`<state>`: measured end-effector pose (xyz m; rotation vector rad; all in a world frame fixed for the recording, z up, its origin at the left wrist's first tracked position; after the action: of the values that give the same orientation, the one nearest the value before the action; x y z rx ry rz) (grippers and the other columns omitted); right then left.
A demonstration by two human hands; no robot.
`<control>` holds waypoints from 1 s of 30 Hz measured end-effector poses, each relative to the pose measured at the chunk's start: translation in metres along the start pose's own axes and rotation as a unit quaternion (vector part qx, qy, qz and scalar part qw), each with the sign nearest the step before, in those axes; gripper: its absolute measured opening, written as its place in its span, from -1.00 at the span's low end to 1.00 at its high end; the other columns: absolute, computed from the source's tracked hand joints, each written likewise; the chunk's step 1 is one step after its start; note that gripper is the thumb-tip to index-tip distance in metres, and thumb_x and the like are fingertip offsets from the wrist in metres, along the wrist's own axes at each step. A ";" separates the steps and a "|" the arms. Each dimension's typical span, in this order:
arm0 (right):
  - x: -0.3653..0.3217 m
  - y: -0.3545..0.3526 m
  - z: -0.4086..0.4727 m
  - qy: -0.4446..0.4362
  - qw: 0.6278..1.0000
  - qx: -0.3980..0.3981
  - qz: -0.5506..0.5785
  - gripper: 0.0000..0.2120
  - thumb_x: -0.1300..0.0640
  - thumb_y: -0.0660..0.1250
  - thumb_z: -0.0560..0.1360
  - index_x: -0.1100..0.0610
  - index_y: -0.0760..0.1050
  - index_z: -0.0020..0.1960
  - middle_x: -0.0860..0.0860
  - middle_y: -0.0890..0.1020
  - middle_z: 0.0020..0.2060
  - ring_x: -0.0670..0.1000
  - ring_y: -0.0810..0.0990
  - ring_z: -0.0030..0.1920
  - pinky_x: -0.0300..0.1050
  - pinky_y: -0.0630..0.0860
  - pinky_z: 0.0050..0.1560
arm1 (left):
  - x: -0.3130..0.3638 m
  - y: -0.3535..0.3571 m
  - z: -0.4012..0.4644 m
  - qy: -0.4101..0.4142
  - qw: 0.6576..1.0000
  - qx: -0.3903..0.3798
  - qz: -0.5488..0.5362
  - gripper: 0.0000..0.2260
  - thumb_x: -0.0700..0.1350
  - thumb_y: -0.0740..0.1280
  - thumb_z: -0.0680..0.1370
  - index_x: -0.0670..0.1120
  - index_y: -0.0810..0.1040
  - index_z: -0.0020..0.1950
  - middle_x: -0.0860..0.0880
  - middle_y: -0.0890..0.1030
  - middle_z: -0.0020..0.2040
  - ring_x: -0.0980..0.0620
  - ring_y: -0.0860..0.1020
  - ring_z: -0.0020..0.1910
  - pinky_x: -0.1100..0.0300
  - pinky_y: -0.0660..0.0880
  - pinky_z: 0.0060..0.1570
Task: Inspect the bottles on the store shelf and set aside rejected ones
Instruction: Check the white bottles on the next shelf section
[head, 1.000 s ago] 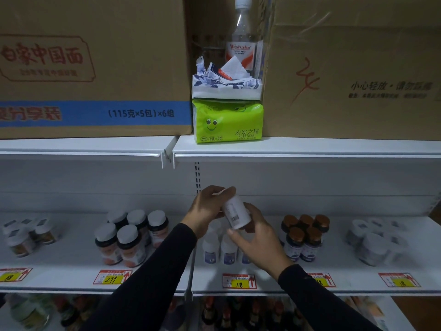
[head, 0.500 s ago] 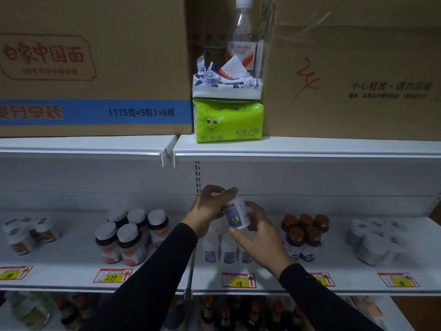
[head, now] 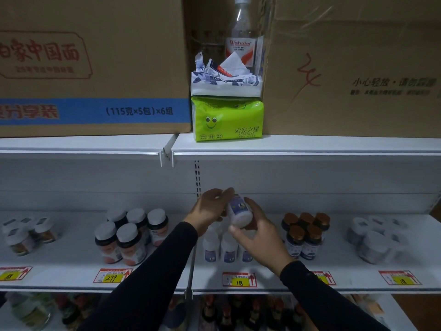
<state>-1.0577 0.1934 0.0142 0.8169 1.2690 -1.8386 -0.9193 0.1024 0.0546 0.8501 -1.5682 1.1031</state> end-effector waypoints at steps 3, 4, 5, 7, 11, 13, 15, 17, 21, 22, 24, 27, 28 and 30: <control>-0.002 0.001 0.000 -0.018 1.000 -0.002 -0.011 -0.35 -0.07 0.48 0.43 -0.13 0.25 0.42 -0.21 0.56 0.09 -0.27 0.56 0.05 -0.41 0.50 0.01 | -0.004 0.000 0.000 -0.052 0.998 0.019 0.019 -0.58 0.20 0.17 0.61 -0.08 0.58 -0.19 -0.07 0.57 -0.39 -0.01 0.50 -0.36 0.20 0.41 -0.32; -0.003 0.002 0.000 -0.022 1.000 -0.001 -0.019 -0.34 -0.08 0.49 0.42 -0.13 0.25 0.43 -0.22 0.56 0.08 -0.25 0.56 0.03 -0.41 0.50 0.00 | -0.006 0.000 0.001 -0.067 0.997 0.020 0.019 -0.57 0.21 0.17 0.61 -0.08 0.58 -0.20 -0.07 0.56 -0.41 -0.02 0.50 -0.37 0.21 0.40 -0.35; -0.003 0.002 0.000 -0.024 0.999 0.000 -0.024 -0.32 -0.08 0.49 0.42 -0.12 0.24 0.43 -0.23 0.55 0.07 -0.24 0.56 0.02 -0.41 0.51 -0.01 | -0.007 -0.001 0.000 -0.078 0.997 0.019 0.019 -0.57 0.22 0.17 0.61 -0.07 0.59 -0.19 -0.08 0.56 -0.40 -0.02 0.50 -0.37 0.22 0.41 -0.36; -0.001 0.002 0.000 -0.025 0.999 0.001 -0.027 -0.33 -0.09 0.49 0.42 -0.16 0.24 0.42 -0.25 0.54 0.06 -0.22 0.57 0.02 -0.38 0.52 0.01 | -0.011 -0.001 0.001 -0.095 0.995 0.010 0.012 -0.57 0.22 0.18 0.60 -0.08 0.61 -0.15 -0.09 0.57 -0.39 -0.02 0.51 -0.38 0.23 0.41 -0.37; 0.002 0.004 0.000 -0.022 1.000 -0.002 -0.017 -0.40 -0.07 0.48 0.43 -0.18 0.26 0.36 -0.32 0.52 0.06 -0.30 0.54 0.05 -0.45 0.47 0.01 | -0.012 -0.001 0.002 -0.105 0.994 -0.001 -0.017 -0.58 0.21 0.22 0.59 -0.12 0.64 -0.06 -0.12 0.63 -0.31 -0.04 0.56 -0.33 0.22 0.46 -0.33; 0.006 0.004 0.000 -0.013 1.000 0.002 -0.018 -0.33 -0.11 0.46 0.44 -0.07 0.25 0.46 -0.20 0.57 0.12 -0.27 0.55 0.06 -0.47 0.46 0.03 | -0.011 -0.001 0.003 -0.082 0.995 -0.012 -0.054 -0.64 0.16 0.28 0.58 -0.14 0.63 0.00 -0.14 0.68 -0.18 -0.04 0.61 -0.24 0.18 0.54 -0.24; 0.012 0.004 0.001 0.000 1.000 0.006 -0.023 -0.26 -0.13 0.44 0.45 -0.05 0.17 0.51 -0.13 0.57 0.17 -0.17 0.56 0.11 -0.48 0.44 0.03 | -0.008 -0.001 0.005 -0.027 0.995 -0.029 -0.093 -0.71 0.03 0.40 0.54 -0.15 0.61 0.12 -0.13 0.69 -0.03 -0.05 0.65 -0.12 0.10 0.58 -0.09; 0.019 0.004 0.004 0.003 0.999 0.025 -0.020 -0.24 -0.14 0.44 0.44 -0.05 0.15 0.52 -0.07 0.58 0.19 -0.08 0.56 0.17 -0.35 0.49 0.09 | -0.003 -0.003 0.005 0.044 0.995 -0.045 -0.077 -0.64 -0.08 0.50 0.45 -0.10 0.58 0.22 -0.10 0.67 0.07 -0.04 0.65 0.02 0.10 0.60 0.00; 0.023 0.003 0.011 -0.003 0.998 0.062 0.018 -0.34 -0.16 0.46 0.39 -0.12 0.27 0.40 -0.14 0.57 0.20 -0.12 0.54 0.22 -0.07 0.54 0.19 | 0.005 -0.002 -0.005 0.160 0.985 -0.068 0.003 -0.65 -0.26 0.56 0.34 0.01 0.63 0.05 0.05 0.69 0.03 0.12 0.63 0.07 0.21 0.56 0.10; 0.023 0.002 0.012 -0.006 0.997 0.068 0.018 -0.38 -0.13 0.48 0.39 -0.15 0.30 0.36 -0.17 0.56 0.19 -0.15 0.53 0.22 -0.09 0.53 0.20 | 0.005 -0.001 -0.006 0.170 0.983 -0.069 0.008 -0.65 -0.26 0.57 0.33 0.01 0.63 0.04 0.07 0.68 0.02 0.13 0.62 0.08 0.20 0.56 0.11; 0.020 0.001 0.013 -0.017 0.997 0.076 0.016 -0.42 -0.04 0.51 0.39 -0.24 0.30 0.29 -0.25 0.53 0.17 -0.22 0.50 0.21 -0.20 0.50 0.21 | 0.005 -0.001 -0.008 0.184 0.981 -0.066 0.007 -0.64 -0.26 0.57 0.32 0.02 0.63 0.03 0.08 0.68 0.02 0.14 0.61 0.09 0.18 0.56 0.12; 0.021 0.002 0.014 -0.021 0.996 0.081 0.015 -0.43 -0.01 0.52 0.40 -0.23 0.32 0.28 -0.19 0.52 0.20 -0.17 0.49 0.22 -0.20 0.47 0.21 | 0.006 -0.001 -0.010 0.190 0.980 -0.065 0.016 -0.65 -0.24 0.57 0.31 0.03 0.63 0.02 0.10 0.67 0.02 0.14 0.61 0.09 0.15 0.55 0.13; 0.022 0.003 0.014 -0.021 0.996 0.082 0.014 -0.44 -0.02 0.52 0.40 -0.21 0.33 0.29 -0.15 0.52 0.21 -0.15 0.49 0.22 -0.19 0.47 0.21 | 0.006 -0.001 -0.011 0.189 0.979 -0.067 0.020 -0.65 -0.21 0.57 0.31 0.05 0.62 0.02 0.10 0.67 0.02 0.14 0.60 0.10 0.14 0.55 0.14; 0.024 0.004 0.014 -0.023 0.996 0.086 0.010 -0.48 -0.03 0.50 0.43 -0.18 0.34 0.30 -0.11 0.52 0.22 -0.14 0.49 0.22 -0.19 0.47 0.20 | 0.006 -0.001 -0.012 0.185 0.980 -0.071 0.024 -0.64 -0.13 0.57 0.27 0.09 0.62 0.01 0.12 0.66 0.03 0.15 0.60 0.11 0.14 0.54 0.15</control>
<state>-1.0683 0.1739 -0.0029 0.8708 1.0809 -1.9589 -0.9161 0.1133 0.0618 0.4799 -1.3398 1.0978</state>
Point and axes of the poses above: each hand's wrist, its own z-axis towards the middle knuckle, its own y-axis out of the palm, x = y × z, the point moved 1 cm from there along z, towards the middle knuckle
